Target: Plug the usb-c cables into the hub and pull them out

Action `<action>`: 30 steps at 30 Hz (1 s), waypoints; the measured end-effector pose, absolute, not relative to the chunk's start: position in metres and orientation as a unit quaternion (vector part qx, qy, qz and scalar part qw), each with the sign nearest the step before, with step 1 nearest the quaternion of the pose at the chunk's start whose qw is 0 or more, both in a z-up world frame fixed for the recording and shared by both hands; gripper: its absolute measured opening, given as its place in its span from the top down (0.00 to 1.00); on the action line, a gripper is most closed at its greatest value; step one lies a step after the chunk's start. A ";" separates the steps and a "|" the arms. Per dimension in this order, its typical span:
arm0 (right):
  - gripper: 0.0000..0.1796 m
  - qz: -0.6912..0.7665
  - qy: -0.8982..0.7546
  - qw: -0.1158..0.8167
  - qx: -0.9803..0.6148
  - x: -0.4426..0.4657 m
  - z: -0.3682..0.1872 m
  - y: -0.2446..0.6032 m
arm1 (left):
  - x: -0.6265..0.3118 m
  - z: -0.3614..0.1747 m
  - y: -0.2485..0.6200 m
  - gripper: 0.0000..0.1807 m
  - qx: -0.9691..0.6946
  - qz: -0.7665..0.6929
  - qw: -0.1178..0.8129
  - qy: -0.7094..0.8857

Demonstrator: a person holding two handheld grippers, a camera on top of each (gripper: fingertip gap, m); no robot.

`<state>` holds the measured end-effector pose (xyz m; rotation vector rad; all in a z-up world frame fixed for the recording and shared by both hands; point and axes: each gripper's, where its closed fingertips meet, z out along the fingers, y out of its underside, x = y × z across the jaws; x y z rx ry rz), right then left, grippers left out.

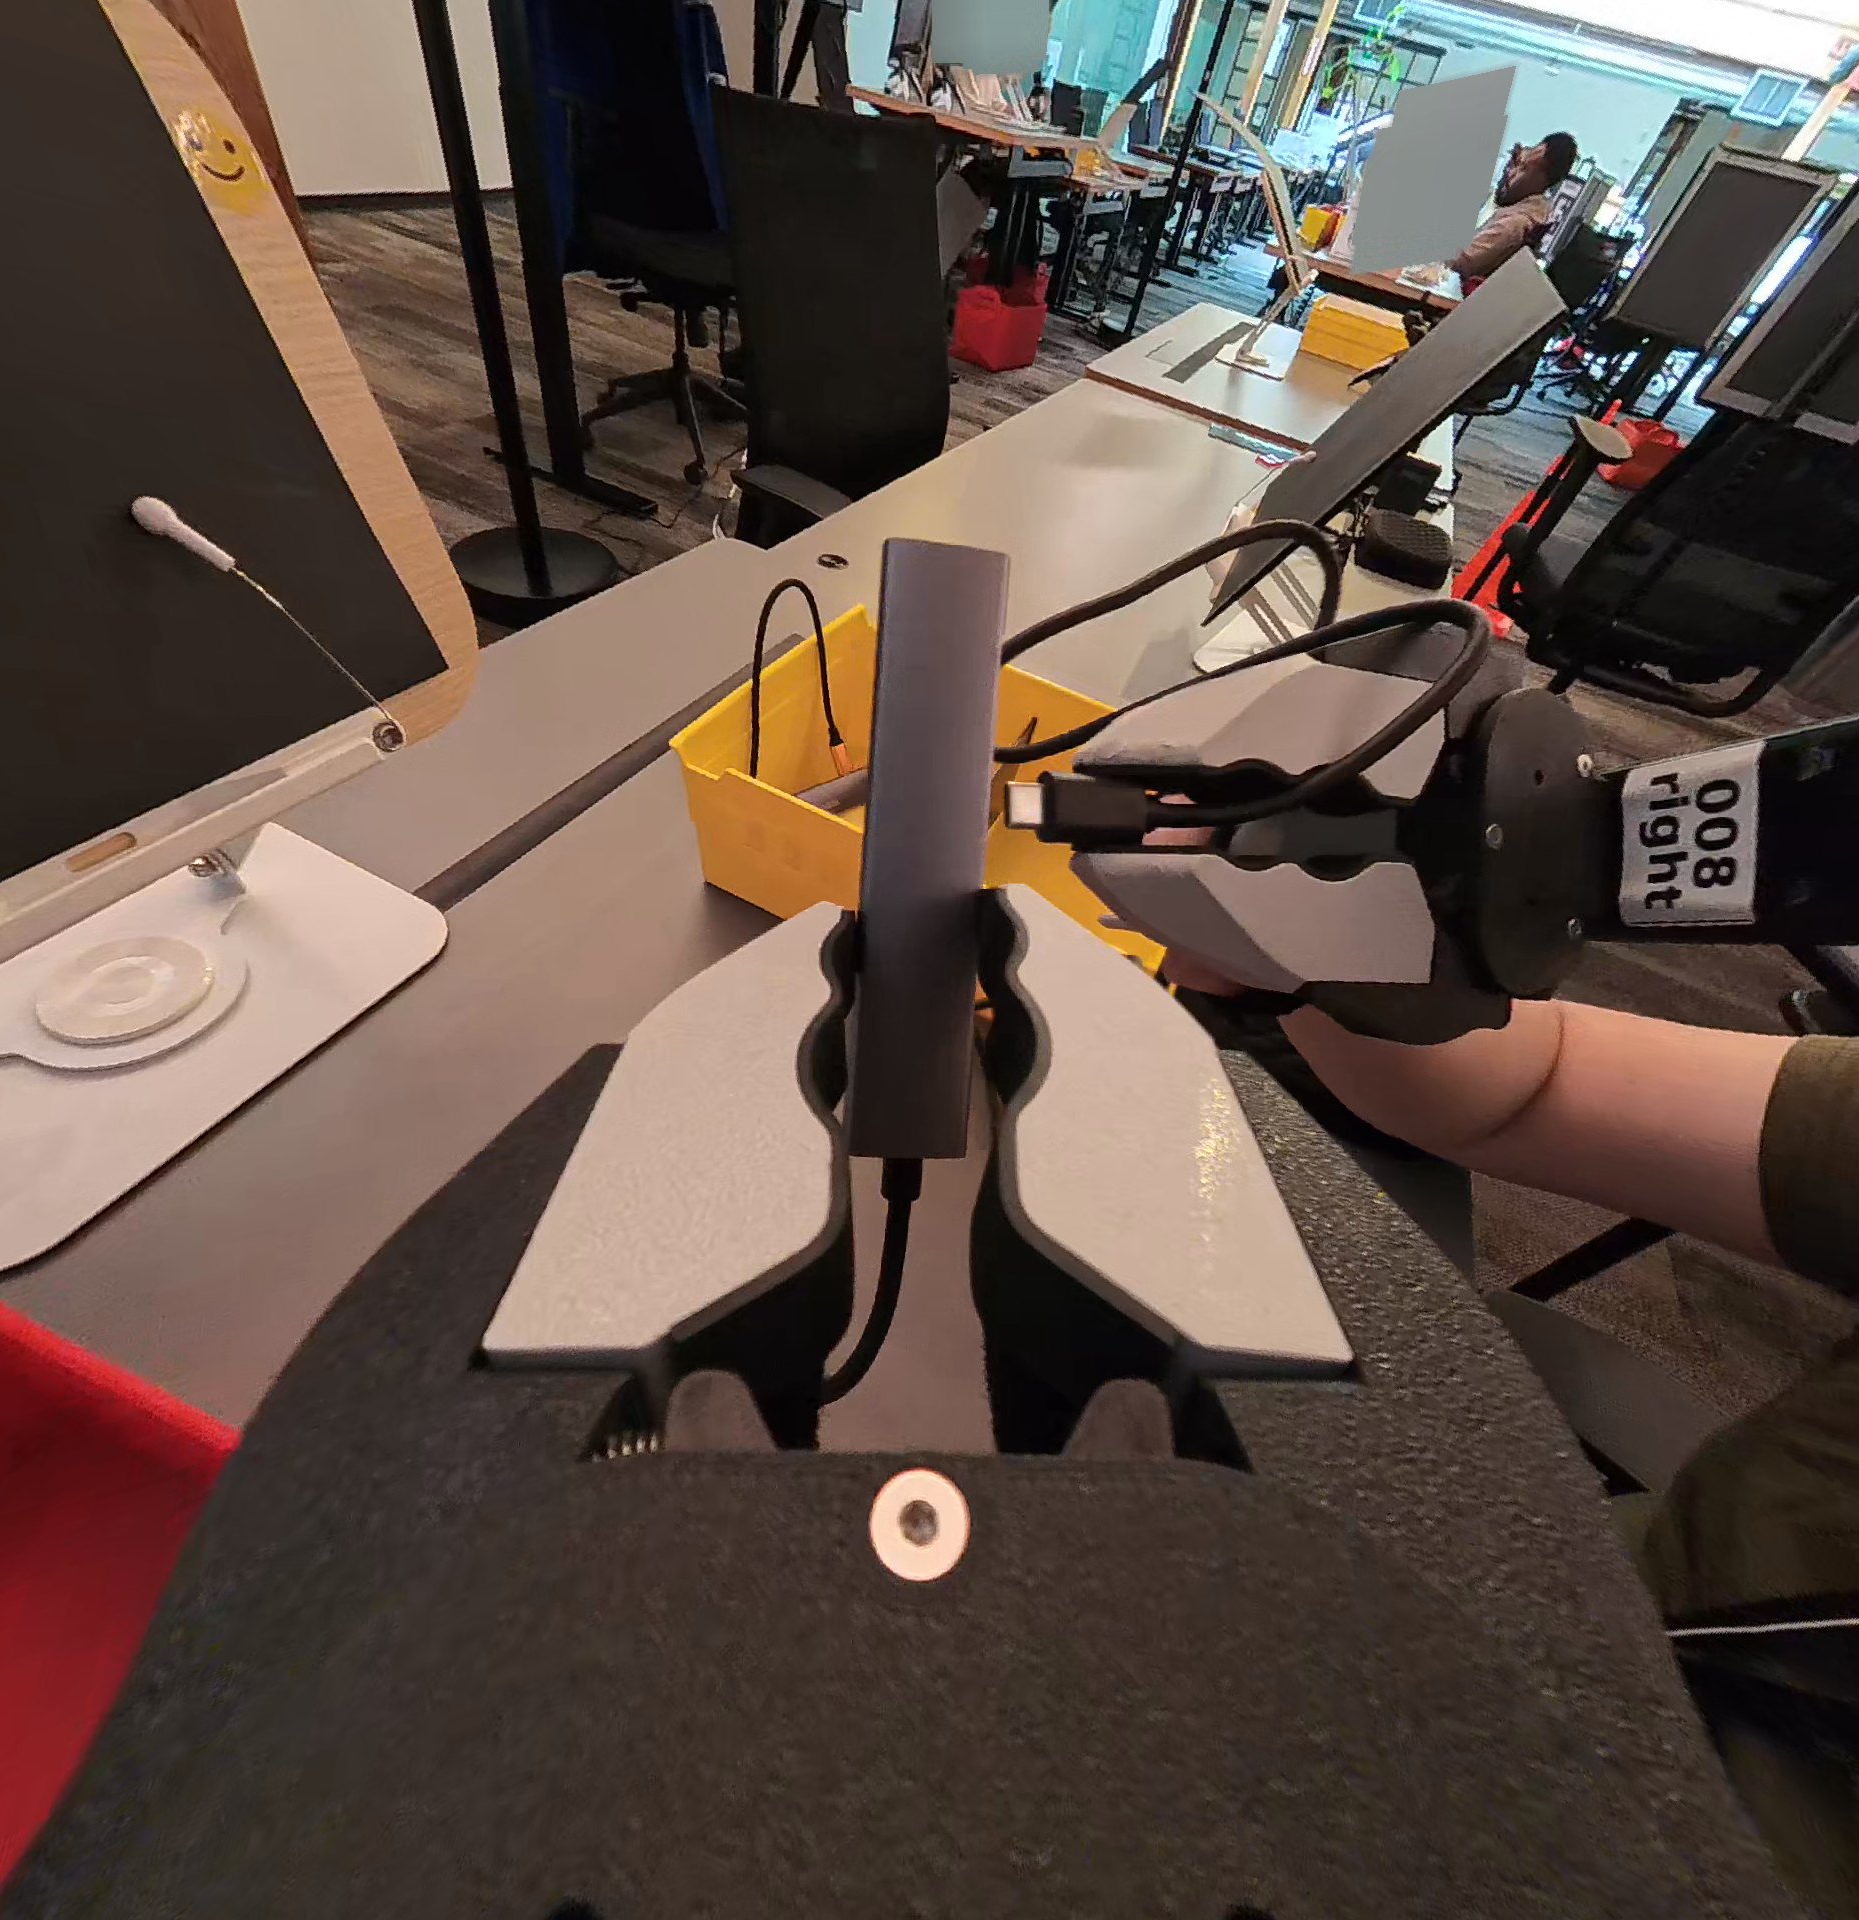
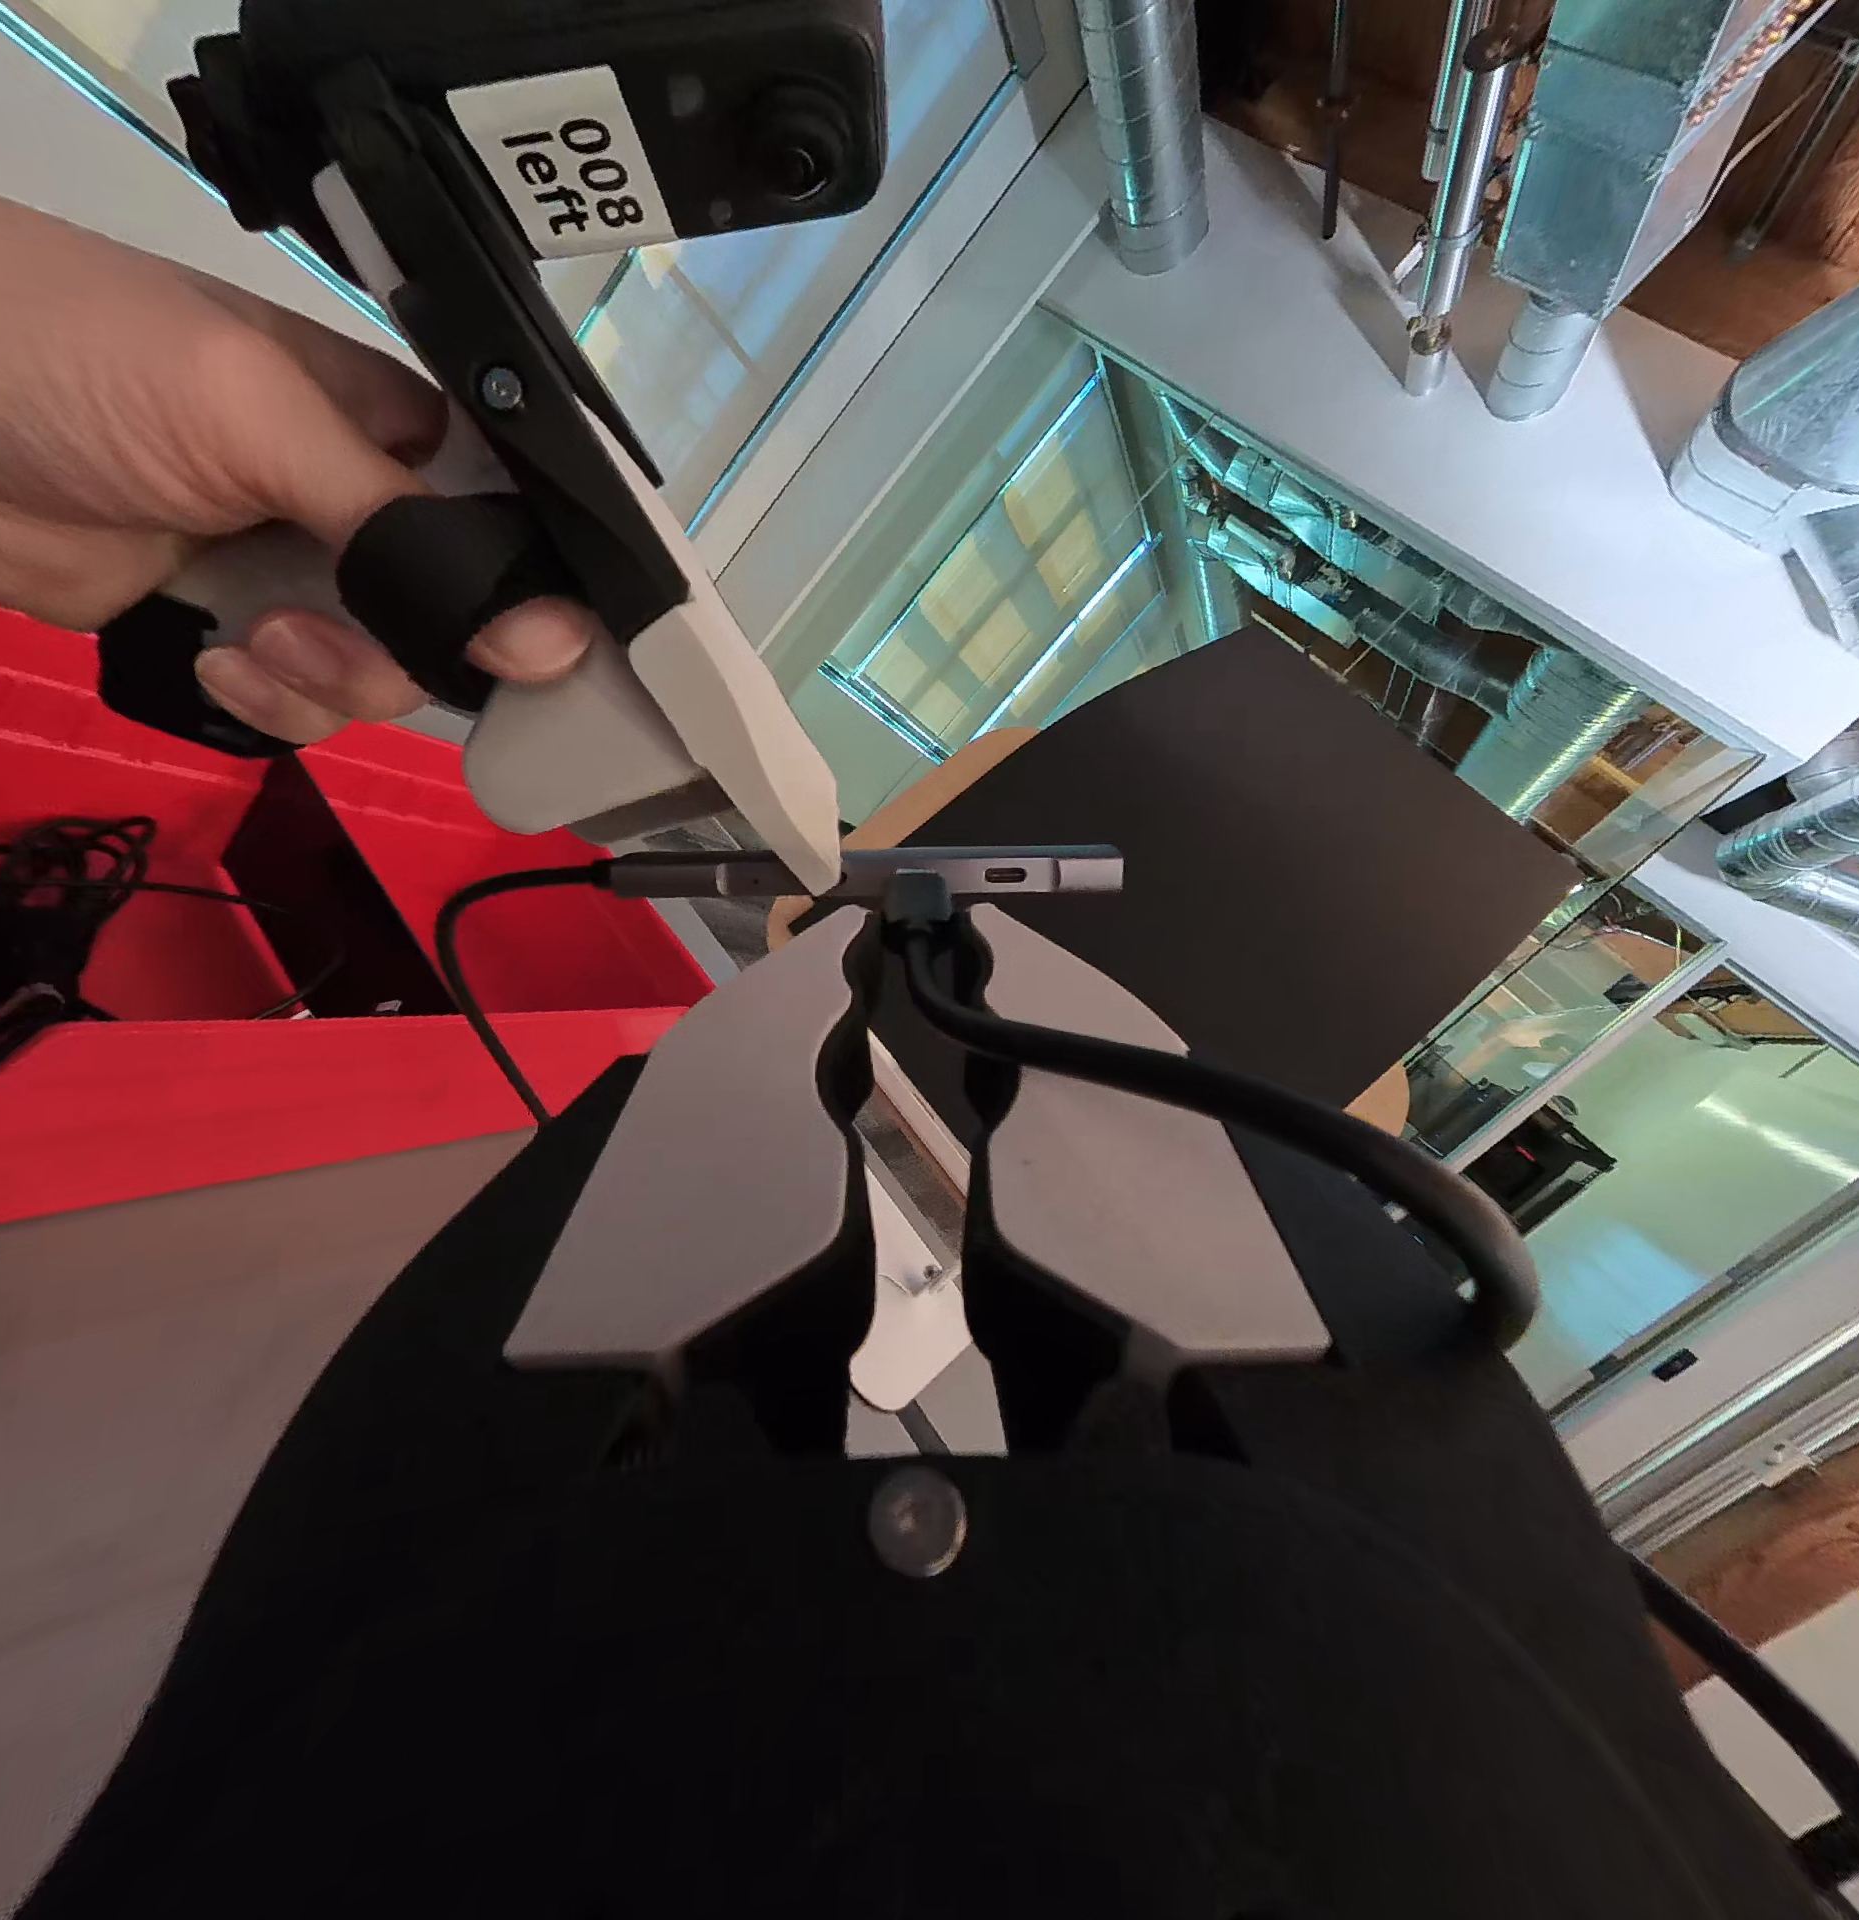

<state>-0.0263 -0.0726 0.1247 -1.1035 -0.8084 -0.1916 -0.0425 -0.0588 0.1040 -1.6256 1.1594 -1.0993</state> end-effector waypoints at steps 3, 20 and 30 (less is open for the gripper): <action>0.93 -0.091 -0.372 0.771 -0.509 -0.025 0.125 -0.072 | -0.041 0.103 -0.060 0.88 -0.647 -0.437 0.416 0.466; 0.93 -0.130 -0.391 0.754 -0.512 -0.027 0.119 -0.069 | -0.040 0.096 -0.059 0.88 -0.638 -0.353 0.452 0.513; 0.93 -0.143 -0.434 0.758 -0.466 -0.035 0.120 -0.079 | -0.046 0.092 -0.067 0.88 -0.620 -0.330 0.454 0.548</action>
